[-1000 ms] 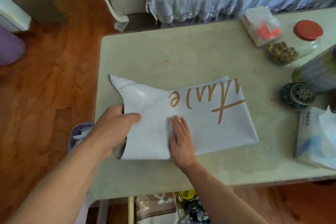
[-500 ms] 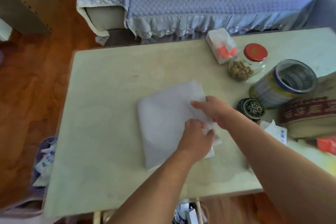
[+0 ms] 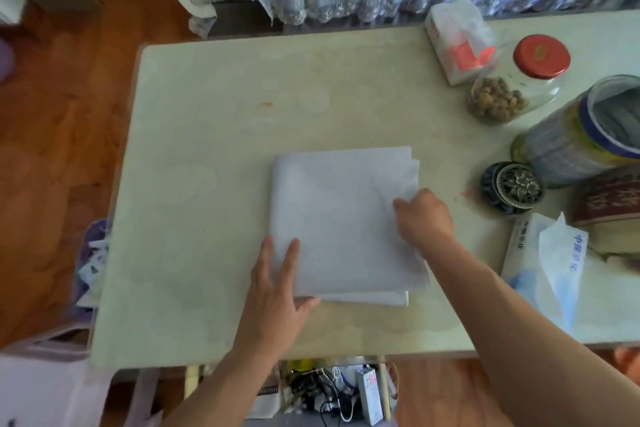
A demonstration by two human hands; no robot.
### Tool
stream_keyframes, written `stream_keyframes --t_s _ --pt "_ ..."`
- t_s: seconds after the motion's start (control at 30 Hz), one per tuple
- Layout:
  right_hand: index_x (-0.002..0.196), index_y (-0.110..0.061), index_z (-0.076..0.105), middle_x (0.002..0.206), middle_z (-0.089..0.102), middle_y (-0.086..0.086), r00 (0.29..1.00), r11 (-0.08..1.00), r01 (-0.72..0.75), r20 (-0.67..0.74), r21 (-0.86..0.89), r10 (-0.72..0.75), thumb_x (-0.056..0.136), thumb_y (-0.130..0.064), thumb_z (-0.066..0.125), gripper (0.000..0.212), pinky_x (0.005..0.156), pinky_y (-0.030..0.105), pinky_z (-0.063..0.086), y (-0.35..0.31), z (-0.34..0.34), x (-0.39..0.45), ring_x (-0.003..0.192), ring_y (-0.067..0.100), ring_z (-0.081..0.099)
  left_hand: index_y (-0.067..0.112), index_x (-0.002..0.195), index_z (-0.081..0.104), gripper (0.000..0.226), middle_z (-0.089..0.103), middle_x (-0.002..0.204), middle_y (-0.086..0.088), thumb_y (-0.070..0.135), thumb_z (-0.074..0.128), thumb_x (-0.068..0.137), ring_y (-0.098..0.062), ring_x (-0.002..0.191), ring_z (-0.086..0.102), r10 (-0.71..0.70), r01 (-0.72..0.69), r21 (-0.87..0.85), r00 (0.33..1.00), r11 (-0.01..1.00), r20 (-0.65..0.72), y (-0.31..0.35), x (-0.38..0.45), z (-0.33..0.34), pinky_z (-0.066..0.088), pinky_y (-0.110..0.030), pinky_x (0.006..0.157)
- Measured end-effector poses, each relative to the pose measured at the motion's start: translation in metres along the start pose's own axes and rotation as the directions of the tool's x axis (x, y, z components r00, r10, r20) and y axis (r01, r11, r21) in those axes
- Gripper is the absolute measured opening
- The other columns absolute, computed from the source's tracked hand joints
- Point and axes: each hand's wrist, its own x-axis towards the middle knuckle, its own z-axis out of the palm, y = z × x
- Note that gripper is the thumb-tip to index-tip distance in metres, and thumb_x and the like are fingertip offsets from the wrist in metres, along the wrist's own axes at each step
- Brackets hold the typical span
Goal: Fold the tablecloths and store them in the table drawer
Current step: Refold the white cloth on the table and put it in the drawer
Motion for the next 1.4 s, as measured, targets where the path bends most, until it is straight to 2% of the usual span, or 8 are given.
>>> stream_keyframes --t_s 0.33,0.77,0.87,0.93,1.03,1.2,1.3,1.4 --pt "0.117 -0.001 0.059 0.100 0.068 0.018 0.980 0.758 -0.063 0.184 0.649 -0.075 0.086 0.001 0.054 0.032 0.054 0.031 0.053 -0.062 -0.035 -0.050 0.073 0.029 0.067 0.000 0.141 0.050 0.051 0.063 0.107 -0.020 0.009 0.062 0.093 -0.044 0.085 0.066 -0.248 0.219 -0.145 0.943 0.965 -0.223 -0.004 -0.005 0.002 0.058 -0.048 0.063" --pt "0.106 -0.012 0.059 0.082 0.063 0.010 0.958 0.896 0.129 0.181 0.425 -0.224 0.080 0.008 0.059 0.032 0.043 0.025 0.050 -0.122 -0.025 -0.089 0.069 0.027 0.065 0.017 0.113 0.065 0.030 0.069 0.102 -0.007 -0.005 0.052 0.097 -0.026 0.069 0.074 -0.469 0.346 -0.701 0.883 0.623 0.020 -0.033 0.003 -0.017 0.061 -0.027 0.060" --pt "0.104 -0.009 0.061 0.079 0.061 0.006 0.986 0.919 0.102 0.083 0.380 -0.144 0.075 0.006 0.063 0.033 0.048 0.021 0.046 -0.090 -0.016 -0.077 0.071 0.022 0.061 0.032 0.144 0.049 0.062 0.065 0.120 0.010 -0.006 0.057 0.096 -0.007 0.079 0.074 -0.366 0.308 -0.765 0.925 0.566 0.102 -0.041 0.004 -0.027 0.062 -0.026 0.066" --pt "0.107 -0.005 0.064 0.087 0.067 0.007 0.994 0.901 0.067 0.047 0.428 -0.097 0.065 0.008 0.065 0.044 0.058 0.025 0.054 -0.064 -0.010 -0.066 0.080 0.023 0.065 0.043 0.158 0.019 0.092 0.065 0.118 0.015 0.000 0.066 0.092 -0.009 0.085 0.073 -0.233 0.271 -0.694 0.961 0.667 0.151 -0.054 0.005 -0.028 0.062 -0.034 0.075" --pt "0.104 -0.012 0.066 0.099 0.072 0.008 0.998 0.893 0.005 0.050 0.451 -0.031 0.054 0.001 0.067 0.052 0.079 0.045 0.061 -0.029 0.001 -0.043 0.093 0.027 0.068 0.034 0.162 0.008 0.108 0.059 0.113 -0.006 0.013 0.078 0.083 -0.026 0.090 0.063 0.040 -0.038 -0.105 0.999 0.994 0.018 -0.071 0.008 -0.030 0.058 -0.041 0.075" --pt "0.140 -0.013 0.045 0.121 0.064 0.004 1.000 0.840 0.002 0.002 0.543 -0.003 0.064 -0.033 0.075 0.084 0.088 0.038 0.053 -0.011 0.033 -0.032 0.105 0.024 0.063 0.030 0.162 0.015 0.094 0.035 0.150 -0.026 0.015 0.070 0.086 -0.038 0.118 0.058 0.294 -0.308 0.252 0.951 0.918 0.092 -0.075 0.016 -0.036 0.055 -0.045 0.096" --pt "0.158 -0.023 0.007 0.147 0.045 0.004 0.994 0.895 0.032 -0.104 0.444 0.016 0.086 -0.021 0.071 0.096 0.104 0.033 0.038 -0.007 0.047 -0.045 0.130 0.024 0.048 0.038 0.161 -0.003 0.090 0.015 0.164 -0.016 0.036 0.059 0.096 -0.032 0.132 0.050 0.270 -0.344 0.279 0.924 0.897 0.272 -0.085 0.025 -0.051 0.048 -0.039 0.105" --pt "0.157 -0.028 0.012 0.149 0.044 0.002 0.993 0.883 0.068 -0.121 0.465 -0.013 0.084 -0.015 0.072 0.095 0.107 0.034 0.038 0.004 0.052 -0.044 0.134 0.024 0.046 0.042 0.158 -0.013 0.089 0.011 0.165 -0.014 0.045 0.052 0.097 -0.032 0.144 0.034 0.251 -0.365 0.308 0.901 0.879 0.353 -0.084 0.029 -0.063 0.033 -0.039 0.117"
